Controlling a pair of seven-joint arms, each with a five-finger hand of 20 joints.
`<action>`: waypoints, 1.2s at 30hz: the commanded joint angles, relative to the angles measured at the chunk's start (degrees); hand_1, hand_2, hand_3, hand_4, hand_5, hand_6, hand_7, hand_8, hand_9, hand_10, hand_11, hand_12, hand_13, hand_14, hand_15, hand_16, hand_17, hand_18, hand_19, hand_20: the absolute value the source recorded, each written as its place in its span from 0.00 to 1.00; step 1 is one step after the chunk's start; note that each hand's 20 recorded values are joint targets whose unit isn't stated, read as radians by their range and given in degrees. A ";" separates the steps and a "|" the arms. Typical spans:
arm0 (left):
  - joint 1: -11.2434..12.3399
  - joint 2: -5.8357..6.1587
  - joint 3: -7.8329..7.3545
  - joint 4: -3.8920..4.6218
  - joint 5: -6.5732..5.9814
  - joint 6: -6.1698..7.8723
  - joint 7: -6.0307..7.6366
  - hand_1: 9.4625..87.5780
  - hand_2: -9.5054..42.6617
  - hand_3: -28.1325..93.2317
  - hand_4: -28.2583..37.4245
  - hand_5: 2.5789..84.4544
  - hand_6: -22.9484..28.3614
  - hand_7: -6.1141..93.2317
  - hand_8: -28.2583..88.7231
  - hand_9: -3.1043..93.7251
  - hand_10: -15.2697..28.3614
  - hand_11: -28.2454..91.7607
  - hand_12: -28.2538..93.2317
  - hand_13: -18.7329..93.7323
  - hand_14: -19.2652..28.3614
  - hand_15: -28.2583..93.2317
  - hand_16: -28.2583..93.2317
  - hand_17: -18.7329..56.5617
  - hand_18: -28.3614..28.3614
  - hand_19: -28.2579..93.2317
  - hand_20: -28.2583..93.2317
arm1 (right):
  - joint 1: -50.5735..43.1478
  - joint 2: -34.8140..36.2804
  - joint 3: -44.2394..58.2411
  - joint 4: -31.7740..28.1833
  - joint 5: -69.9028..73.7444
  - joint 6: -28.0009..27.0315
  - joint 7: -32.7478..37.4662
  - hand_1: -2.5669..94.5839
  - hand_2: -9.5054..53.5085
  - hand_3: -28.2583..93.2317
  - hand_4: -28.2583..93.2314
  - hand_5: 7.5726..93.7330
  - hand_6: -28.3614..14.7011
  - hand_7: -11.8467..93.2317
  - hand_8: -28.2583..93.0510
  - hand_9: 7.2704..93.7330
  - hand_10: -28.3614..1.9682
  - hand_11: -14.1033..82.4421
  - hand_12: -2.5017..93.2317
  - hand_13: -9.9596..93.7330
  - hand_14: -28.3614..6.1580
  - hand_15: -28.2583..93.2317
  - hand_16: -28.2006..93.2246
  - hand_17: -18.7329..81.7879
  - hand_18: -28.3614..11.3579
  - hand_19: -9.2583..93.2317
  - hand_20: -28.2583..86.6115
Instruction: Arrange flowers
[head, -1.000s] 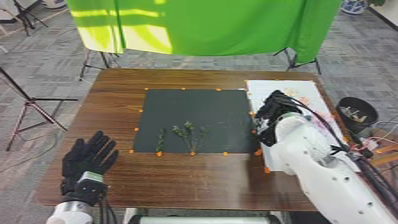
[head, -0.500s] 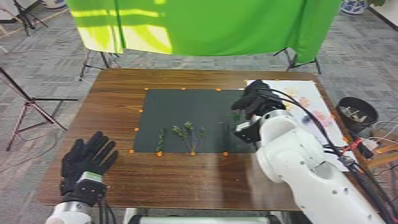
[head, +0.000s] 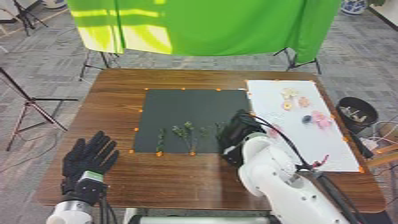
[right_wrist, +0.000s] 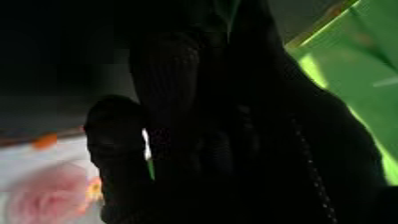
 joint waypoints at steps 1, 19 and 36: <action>0.08 -0.20 -0.03 0.40 0.06 -0.47 -1.14 0.23 0.48 0.82 0.00 0.50 0.66 0.22 0.17 0.36 0.73 0.46 0.32 0.35 0.75 0.56 0.16 0.15 0.76 0.54 0.31 | -2.26 1.57 -1.85 2.09 -5.03 3.51 2.36 0.69 0.00 0.85 0.00 0.63 0.63 0.82 0.32 0.95 0.67 0.23 0.42 0.86 0.67 0.60 0.60 0.53 0.08 0.93 0.67; 0.28 -0.17 0.15 0.04 -0.71 0.66 0.06 0.23 0.48 0.83 0.00 0.45 0.66 0.22 0.17 0.36 0.73 0.47 0.32 0.35 0.75 0.56 0.16 0.15 0.76 0.54 0.31 | -2.07 3.01 -1.43 -3.96 -8.01 4.85 3.68 0.47 0.00 0.91 0.00 0.49 0.43 0.52 0.08 0.63 0.30 0.38 0.18 0.71 0.41 0.71 0.39 0.51 0.06 0.96 0.58; -0.22 -0.04 -0.08 0.31 0.85 -1.84 0.91 0.23 0.48 0.82 0.00 0.47 0.66 0.23 0.17 0.36 0.73 0.47 0.32 0.35 0.75 0.57 0.16 0.15 0.76 0.54 0.31 | -4.94 11.49 15.23 -9.31 -10.62 -13.54 -1.37 0.47 0.00 0.91 0.00 0.47 0.48 0.25 0.14 0.45 0.33 0.24 0.16 0.54 0.34 0.61 0.35 0.44 0.07 0.91 0.58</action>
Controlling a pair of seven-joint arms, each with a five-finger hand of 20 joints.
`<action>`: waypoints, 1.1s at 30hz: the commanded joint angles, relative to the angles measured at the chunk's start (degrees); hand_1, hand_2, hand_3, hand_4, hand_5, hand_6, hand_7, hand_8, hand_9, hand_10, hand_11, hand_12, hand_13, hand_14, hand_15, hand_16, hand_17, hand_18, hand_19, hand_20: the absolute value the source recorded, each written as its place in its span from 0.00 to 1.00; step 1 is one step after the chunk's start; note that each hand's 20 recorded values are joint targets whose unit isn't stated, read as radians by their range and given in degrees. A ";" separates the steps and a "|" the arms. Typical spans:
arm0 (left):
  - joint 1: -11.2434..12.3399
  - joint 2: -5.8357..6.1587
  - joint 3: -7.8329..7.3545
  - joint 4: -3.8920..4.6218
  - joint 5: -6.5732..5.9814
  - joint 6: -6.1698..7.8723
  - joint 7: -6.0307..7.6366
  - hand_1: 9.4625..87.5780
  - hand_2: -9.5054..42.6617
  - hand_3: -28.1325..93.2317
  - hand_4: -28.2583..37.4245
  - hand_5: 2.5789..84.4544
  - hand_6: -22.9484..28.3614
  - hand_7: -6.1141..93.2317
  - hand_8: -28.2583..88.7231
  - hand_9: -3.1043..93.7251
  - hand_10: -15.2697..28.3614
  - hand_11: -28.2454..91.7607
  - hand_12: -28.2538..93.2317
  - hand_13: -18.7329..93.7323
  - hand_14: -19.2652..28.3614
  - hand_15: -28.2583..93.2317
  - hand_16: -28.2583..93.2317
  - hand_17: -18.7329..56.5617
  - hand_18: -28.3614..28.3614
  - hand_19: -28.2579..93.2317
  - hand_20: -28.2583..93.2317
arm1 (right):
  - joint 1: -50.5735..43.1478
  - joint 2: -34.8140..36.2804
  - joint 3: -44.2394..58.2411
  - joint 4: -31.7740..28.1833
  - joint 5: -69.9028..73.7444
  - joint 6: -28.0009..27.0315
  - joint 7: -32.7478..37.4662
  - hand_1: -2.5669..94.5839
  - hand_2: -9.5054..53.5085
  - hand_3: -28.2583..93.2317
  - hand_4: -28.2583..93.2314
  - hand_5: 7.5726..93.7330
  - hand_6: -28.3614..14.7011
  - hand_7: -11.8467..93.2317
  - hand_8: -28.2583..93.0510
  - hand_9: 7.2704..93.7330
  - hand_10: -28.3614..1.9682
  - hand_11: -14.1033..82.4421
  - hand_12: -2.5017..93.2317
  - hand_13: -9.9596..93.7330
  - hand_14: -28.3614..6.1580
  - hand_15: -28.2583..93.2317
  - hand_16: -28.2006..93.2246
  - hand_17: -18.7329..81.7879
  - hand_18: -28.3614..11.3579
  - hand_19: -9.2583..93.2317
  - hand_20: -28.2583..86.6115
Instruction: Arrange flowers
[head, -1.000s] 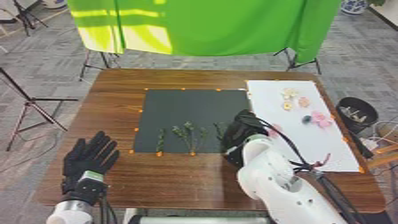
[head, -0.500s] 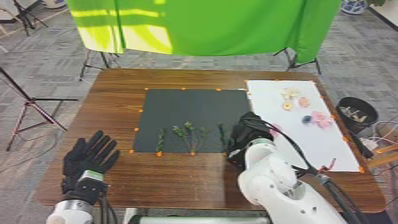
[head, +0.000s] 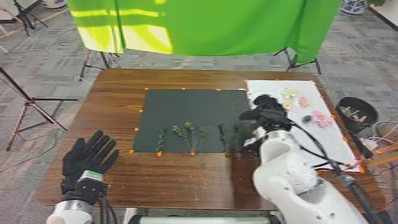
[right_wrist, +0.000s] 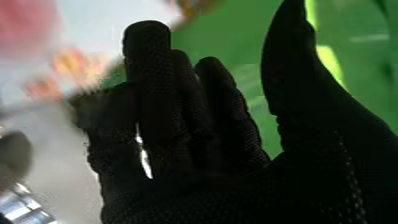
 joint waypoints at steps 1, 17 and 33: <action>-0.06 -0.03 -0.20 0.29 1.04 -1.79 0.39 0.23 0.48 0.82 0.00 0.47 0.66 0.23 0.17 0.36 0.73 0.47 0.32 0.35 0.75 0.57 0.16 0.15 0.76 0.54 0.31 | 0.17 5.68 10.32 -0.88 6.01 -18.18 2.85 0.47 0.00 0.91 0.00 0.46 0.48 0.25 0.14 0.43 0.34 0.24 0.16 0.52 0.33 0.59 0.35 0.43 0.07 0.91 0.58; -0.24 -0.33 0.19 0.20 0.71 -1.41 0.28 0.23 0.48 0.82 0.00 0.48 0.66 0.23 0.17 0.36 0.73 0.47 0.32 0.35 0.75 0.56 0.16 0.15 0.76 0.54 0.31 | -1.23 3.26 7.87 7.13 9.20 -16.17 3.47 0.52 0.00 0.88 0.00 0.50 0.56 0.26 0.13 0.55 0.50 0.26 0.16 0.61 0.42 0.53 0.37 0.46 0.11 0.89 0.58; 0.29 -0.73 0.22 0.03 0.54 -0.93 0.60 0.23 0.49 0.82 0.00 0.48 0.66 0.23 0.17 0.36 0.73 0.47 0.32 0.35 0.75 0.56 0.16 0.15 0.76 0.54 0.31 | -0.91 5.20 6.55 4.53 5.93 -1.16 -2.40 0.69 0.00 0.78 0.00 0.82 0.65 0.43 0.27 0.97 0.56 0.24 0.45 0.78 0.55 0.54 0.58 0.49 0.17 0.90 0.59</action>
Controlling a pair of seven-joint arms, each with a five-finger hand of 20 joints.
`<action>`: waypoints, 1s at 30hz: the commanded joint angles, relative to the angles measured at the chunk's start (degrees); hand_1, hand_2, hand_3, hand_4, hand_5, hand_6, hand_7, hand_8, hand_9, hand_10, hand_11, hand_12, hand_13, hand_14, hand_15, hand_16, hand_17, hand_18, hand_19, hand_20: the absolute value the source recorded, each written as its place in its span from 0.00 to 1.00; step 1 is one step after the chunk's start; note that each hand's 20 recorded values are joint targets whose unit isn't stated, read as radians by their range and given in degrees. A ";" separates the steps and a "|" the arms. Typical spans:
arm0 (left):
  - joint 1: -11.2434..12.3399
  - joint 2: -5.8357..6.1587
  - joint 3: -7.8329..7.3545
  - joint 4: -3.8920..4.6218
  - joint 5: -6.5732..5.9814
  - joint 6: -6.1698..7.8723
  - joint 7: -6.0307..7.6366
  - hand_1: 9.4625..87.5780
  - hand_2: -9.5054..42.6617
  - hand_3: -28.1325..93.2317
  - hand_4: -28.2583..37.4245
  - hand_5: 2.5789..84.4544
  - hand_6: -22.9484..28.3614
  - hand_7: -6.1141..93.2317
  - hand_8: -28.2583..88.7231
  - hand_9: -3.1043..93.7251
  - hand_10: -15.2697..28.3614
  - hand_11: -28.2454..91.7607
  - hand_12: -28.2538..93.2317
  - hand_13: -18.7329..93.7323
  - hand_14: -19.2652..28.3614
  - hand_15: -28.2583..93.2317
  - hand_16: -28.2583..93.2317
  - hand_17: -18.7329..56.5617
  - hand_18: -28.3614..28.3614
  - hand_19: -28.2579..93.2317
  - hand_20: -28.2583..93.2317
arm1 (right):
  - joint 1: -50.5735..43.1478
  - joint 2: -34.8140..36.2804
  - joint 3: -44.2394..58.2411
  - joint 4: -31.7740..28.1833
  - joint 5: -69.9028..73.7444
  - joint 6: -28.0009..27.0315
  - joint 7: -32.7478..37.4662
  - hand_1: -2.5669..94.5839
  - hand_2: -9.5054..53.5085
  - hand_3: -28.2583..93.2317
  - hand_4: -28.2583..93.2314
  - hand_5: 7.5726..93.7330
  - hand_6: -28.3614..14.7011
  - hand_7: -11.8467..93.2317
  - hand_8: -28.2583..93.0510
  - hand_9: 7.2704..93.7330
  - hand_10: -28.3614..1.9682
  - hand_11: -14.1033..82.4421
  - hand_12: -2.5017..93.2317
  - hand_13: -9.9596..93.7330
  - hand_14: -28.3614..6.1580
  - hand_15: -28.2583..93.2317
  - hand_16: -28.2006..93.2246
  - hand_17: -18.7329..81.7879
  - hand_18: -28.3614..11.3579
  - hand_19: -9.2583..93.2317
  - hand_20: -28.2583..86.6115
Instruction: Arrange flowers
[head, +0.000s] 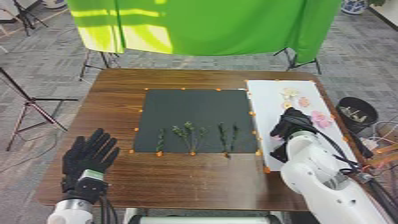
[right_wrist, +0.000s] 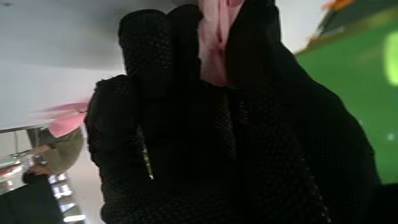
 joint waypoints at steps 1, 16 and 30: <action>0.70 -0.42 -0.03 -0.09 0.00 0.02 0.30 0.23 0.49 0.82 0.00 0.48 0.66 0.23 0.17 0.36 0.73 0.47 0.32 0.35 0.75 0.56 0.16 0.15 0.76 0.54 0.31 | 0.91 1.41 -0.15 -4.54 -0.11 5.54 -7.46 0.69 0.00 0.78 0.00 0.82 0.65 0.43 0.27 0.97 0.56 0.24 0.45 0.78 0.54 0.54 0.58 0.49 0.17 0.90 0.59; 0.30 -0.04 0.61 0.03 0.64 1.31 -0.47 0.23 0.49 0.82 0.00 0.48 0.66 0.23 0.17 0.36 0.73 0.47 0.32 0.35 0.75 0.56 0.16 0.15 0.76 0.54 0.31 | 24.12 -13.75 -25.46 5.19 -0.30 -3.33 -31.67 0.67 0.00 0.79 0.00 0.81 0.67 0.46 0.26 0.97 0.60 0.24 0.47 0.77 0.58 0.56 0.59 0.48 0.21 0.88 0.61; -2.32 2.18 2.67 -0.28 2.10 4.45 -1.46 0.23 0.49 0.83 0.00 0.49 0.66 0.23 0.17 0.36 0.73 0.47 0.32 0.35 0.75 0.56 0.16 0.15 0.76 0.54 0.31 | 24.56 -26.46 -32.38 18.14 -10.49 -9.19 -35.60 0.65 0.00 0.81 0.00 0.78 0.67 0.45 0.24 0.95 0.60 0.23 0.45 0.76 0.58 0.55 0.58 0.49 0.20 0.88 0.61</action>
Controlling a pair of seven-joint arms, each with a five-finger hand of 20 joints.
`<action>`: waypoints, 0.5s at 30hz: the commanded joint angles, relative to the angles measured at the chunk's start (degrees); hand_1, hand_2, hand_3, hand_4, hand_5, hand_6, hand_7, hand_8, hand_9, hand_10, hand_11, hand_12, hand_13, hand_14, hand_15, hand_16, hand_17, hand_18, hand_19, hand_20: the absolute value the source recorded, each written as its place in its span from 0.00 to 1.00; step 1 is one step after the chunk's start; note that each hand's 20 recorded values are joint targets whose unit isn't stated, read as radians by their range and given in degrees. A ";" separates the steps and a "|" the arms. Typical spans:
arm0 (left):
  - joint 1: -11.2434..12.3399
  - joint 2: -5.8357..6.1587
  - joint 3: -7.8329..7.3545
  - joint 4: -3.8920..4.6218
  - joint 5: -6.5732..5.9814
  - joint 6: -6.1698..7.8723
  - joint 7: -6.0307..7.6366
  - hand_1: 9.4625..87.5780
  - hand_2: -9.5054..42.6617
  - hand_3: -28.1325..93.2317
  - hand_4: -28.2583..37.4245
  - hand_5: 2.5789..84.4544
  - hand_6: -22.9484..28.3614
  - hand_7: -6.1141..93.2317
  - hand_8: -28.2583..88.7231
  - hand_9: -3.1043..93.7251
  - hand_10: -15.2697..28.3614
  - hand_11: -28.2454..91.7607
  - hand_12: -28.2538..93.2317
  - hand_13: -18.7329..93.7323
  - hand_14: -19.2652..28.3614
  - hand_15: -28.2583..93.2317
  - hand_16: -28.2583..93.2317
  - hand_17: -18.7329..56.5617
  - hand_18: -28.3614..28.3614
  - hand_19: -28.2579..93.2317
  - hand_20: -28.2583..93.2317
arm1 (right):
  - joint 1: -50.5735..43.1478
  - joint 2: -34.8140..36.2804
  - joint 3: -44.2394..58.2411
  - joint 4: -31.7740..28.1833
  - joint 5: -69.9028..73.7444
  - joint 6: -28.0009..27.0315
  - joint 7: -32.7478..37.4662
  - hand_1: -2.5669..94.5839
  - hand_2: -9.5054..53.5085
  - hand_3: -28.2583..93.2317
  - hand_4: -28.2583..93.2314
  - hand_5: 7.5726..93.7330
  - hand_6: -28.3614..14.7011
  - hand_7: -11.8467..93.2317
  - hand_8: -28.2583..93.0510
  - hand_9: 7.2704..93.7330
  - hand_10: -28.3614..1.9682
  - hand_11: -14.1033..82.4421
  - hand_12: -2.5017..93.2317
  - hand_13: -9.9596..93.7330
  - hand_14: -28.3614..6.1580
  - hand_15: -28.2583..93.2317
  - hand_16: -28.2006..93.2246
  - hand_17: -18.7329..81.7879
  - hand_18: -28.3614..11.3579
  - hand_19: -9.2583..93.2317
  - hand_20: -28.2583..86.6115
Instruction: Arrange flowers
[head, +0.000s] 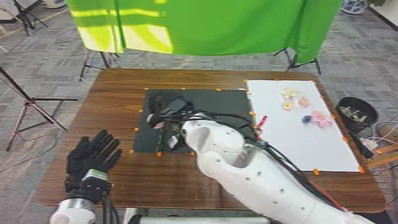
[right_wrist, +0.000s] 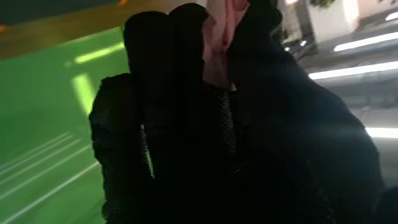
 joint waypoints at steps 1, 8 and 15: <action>-1.83 0.60 1.44 -0.25 1.56 2.34 -1.27 0.23 0.49 0.83 0.00 0.49 0.66 0.23 0.17 0.36 0.73 0.47 0.32 0.35 0.75 0.56 0.16 0.15 0.76 0.54 0.31 | -2.46 -6.42 -0.83 4.36 -6.39 -5.13 0.07 0.65 0.00 0.81 0.00 0.78 0.67 0.45 0.24 0.94 0.59 0.23 0.45 0.76 0.58 0.54 0.58 0.48 0.20 0.88 0.61; -2.54 0.49 2.16 0.03 1.25 2.73 -1.09 0.23 0.50 0.83 0.00 0.49 0.66 0.23 0.17 0.36 0.73 0.47 0.32 0.35 0.75 0.57 0.16 0.15 0.76 0.54 0.31 | -3.13 -7.21 -1.57 7.24 -8.15 -2.59 1.74 0.64 0.00 0.81 0.00 0.74 0.65 0.43 0.22 0.91 0.59 0.22 0.43 0.74 0.58 0.53 0.56 0.48 0.20 0.87 0.61; -2.80 0.53 2.07 0.25 1.22 2.34 -0.93 0.23 0.50 0.83 0.00 0.50 0.66 0.23 0.17 0.36 0.73 0.47 0.32 0.35 0.75 0.57 0.16 0.15 0.76 0.54 0.31 | -2.67 -6.94 -2.86 8.31 -9.22 0.40 3.39 0.65 0.00 0.81 0.00 0.69 0.65 0.39 0.20 0.85 0.60 0.21 0.39 0.72 0.59 0.51 0.56 0.47 0.20 0.87 0.61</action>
